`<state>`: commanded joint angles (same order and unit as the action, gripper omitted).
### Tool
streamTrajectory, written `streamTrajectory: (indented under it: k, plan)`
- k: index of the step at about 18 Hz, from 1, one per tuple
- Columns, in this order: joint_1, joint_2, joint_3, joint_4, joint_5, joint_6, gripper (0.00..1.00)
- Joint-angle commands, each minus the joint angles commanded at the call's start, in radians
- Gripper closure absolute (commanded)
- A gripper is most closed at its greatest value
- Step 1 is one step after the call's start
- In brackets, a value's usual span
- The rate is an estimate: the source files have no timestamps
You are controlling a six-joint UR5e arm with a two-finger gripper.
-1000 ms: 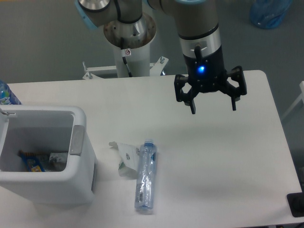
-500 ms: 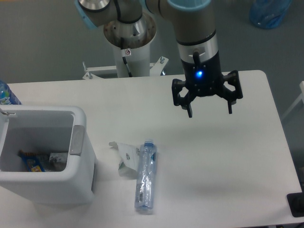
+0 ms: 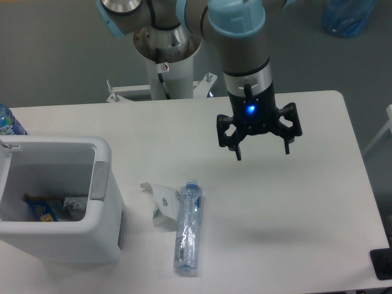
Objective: Place the trash in the trash can
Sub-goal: 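Move the open gripper down toward the crumpled white paper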
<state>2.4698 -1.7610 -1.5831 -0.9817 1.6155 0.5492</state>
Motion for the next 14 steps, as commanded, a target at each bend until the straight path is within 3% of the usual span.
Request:
streamTrajectory:
  k: [10,14]
  plan:
    - [-0.017,-0.041,-0.115,-0.002,-0.204,0.005,0.0]
    - [-0.057,-0.107,-0.12,0.0,-0.204,-0.002,0.0]
